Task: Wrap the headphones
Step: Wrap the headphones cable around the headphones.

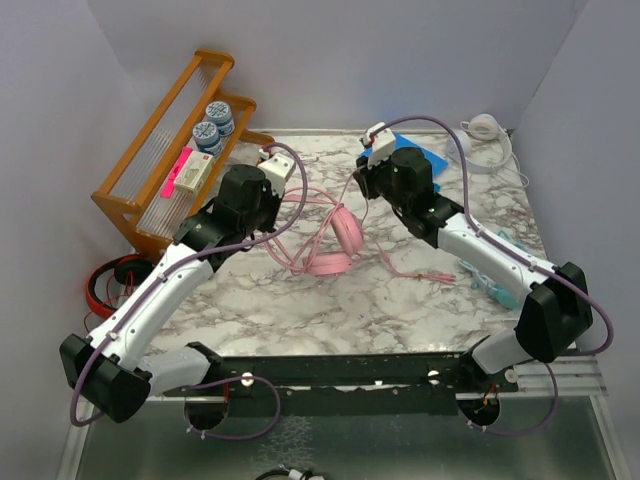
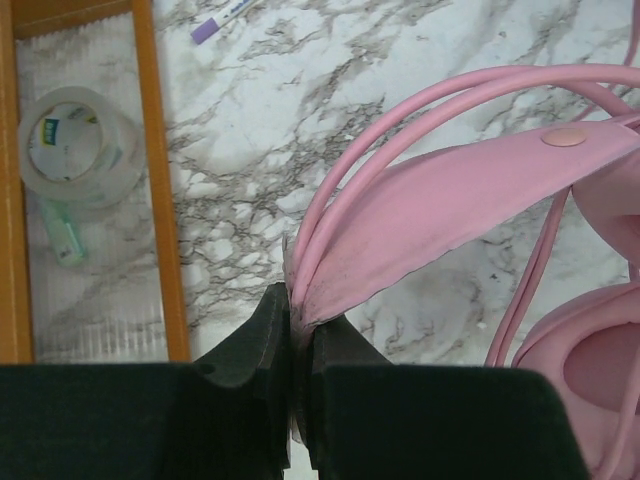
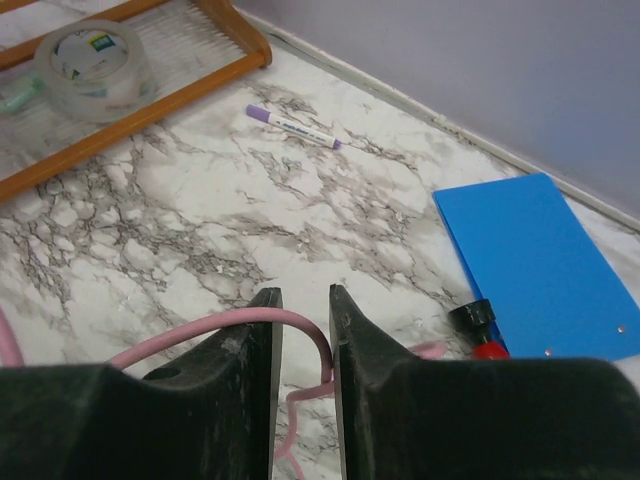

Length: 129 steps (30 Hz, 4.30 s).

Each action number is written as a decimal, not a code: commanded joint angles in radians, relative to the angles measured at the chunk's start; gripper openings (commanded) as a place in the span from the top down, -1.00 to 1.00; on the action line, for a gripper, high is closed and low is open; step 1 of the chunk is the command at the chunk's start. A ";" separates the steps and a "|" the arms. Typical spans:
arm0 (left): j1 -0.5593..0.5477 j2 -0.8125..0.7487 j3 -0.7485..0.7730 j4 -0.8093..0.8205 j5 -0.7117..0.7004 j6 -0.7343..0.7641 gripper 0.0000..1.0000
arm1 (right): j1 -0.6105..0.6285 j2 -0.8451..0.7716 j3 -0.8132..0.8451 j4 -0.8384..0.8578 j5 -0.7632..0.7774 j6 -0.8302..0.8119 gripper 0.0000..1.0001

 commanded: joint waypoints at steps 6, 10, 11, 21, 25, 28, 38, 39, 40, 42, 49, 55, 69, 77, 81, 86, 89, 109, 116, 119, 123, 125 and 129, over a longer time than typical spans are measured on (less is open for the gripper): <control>-0.004 0.043 0.278 -0.145 0.203 -0.271 1.00 | -0.147 -0.010 -0.140 0.169 -0.318 0.240 0.48; -0.002 0.040 0.367 -0.164 0.345 -0.336 1.00 | -0.166 0.015 -0.174 0.216 -0.404 0.291 0.49; -0.003 0.041 0.388 -0.164 0.387 -0.358 1.00 | -0.166 0.024 -0.177 0.224 -0.424 0.301 0.50; -0.003 0.085 0.536 -0.157 0.568 -0.571 1.00 | -0.166 0.069 -0.313 0.663 -0.906 0.470 0.45; -0.001 0.099 0.566 -0.156 0.560 -0.621 1.00 | -0.164 0.104 -0.399 0.893 -0.975 0.612 0.46; 0.001 0.108 0.603 -0.156 0.529 -0.653 1.00 | -0.154 0.134 -0.434 0.960 -1.003 0.656 0.46; 0.037 0.194 0.767 -0.140 0.490 -0.739 1.00 | -0.091 0.149 -0.571 1.079 -0.983 0.686 0.48; 0.045 0.201 0.780 -0.141 0.486 -0.744 1.00 | -0.089 0.144 -0.587 1.092 -0.983 0.690 0.48; 0.052 0.205 0.790 -0.141 0.478 -0.746 1.00 | -0.086 0.135 -0.601 1.104 -0.985 0.692 0.48; 0.064 0.209 0.801 -0.141 0.460 -0.744 1.00 | -0.085 0.091 -0.628 1.111 -0.978 0.684 0.41; 0.076 0.202 0.775 -0.142 0.405 -0.729 1.00 | -0.085 -0.152 -0.665 0.870 -0.859 0.490 -0.04; 0.081 0.197 0.764 -0.143 0.393 -0.723 1.00 | -0.085 -0.313 -0.638 0.727 -0.777 0.384 0.11; 0.083 0.181 0.741 -0.144 0.387 -0.715 1.00 | -0.086 -0.433 -0.548 0.621 -0.393 0.276 -0.34; 0.083 0.171 0.736 -0.144 0.388 -0.712 1.00 | -0.144 -0.303 -0.434 0.634 -0.363 0.333 -1.00; 0.083 0.169 0.738 -0.144 0.388 -0.713 1.00 | -0.153 -0.195 -0.393 0.669 -0.416 0.362 -0.92; 0.085 0.172 0.748 -0.145 0.387 -0.720 1.00 | -0.155 -0.067 -0.358 0.698 -0.589 0.387 -0.68; 0.085 0.173 0.752 -0.145 0.379 -0.721 1.00 | -0.153 -0.031 -0.396 0.763 -0.718 0.434 -0.20; 0.152 0.235 0.658 -0.075 -0.077 -0.746 1.00 | 0.166 -0.275 -0.671 0.932 -0.760 0.623 0.85; 0.135 0.120 0.367 0.174 -0.398 -0.450 1.00 | 0.166 -0.317 -0.493 0.808 -0.777 0.711 0.81; 0.102 0.088 0.286 0.254 -0.543 -0.283 1.00 | 0.166 -0.292 -0.293 0.434 -0.743 0.557 0.88; 0.079 0.067 0.231 0.300 -0.600 -0.081 1.00 | 0.166 -0.237 -0.077 0.063 -0.637 0.321 0.91; 0.070 0.056 0.196 0.314 -0.601 0.026 1.00 | 0.165 -0.217 -0.019 -0.030 -0.549 0.238 0.93; 0.063 0.014 0.121 0.322 -0.543 0.141 1.00 | 0.166 -0.170 0.097 -0.207 -0.401 0.084 0.93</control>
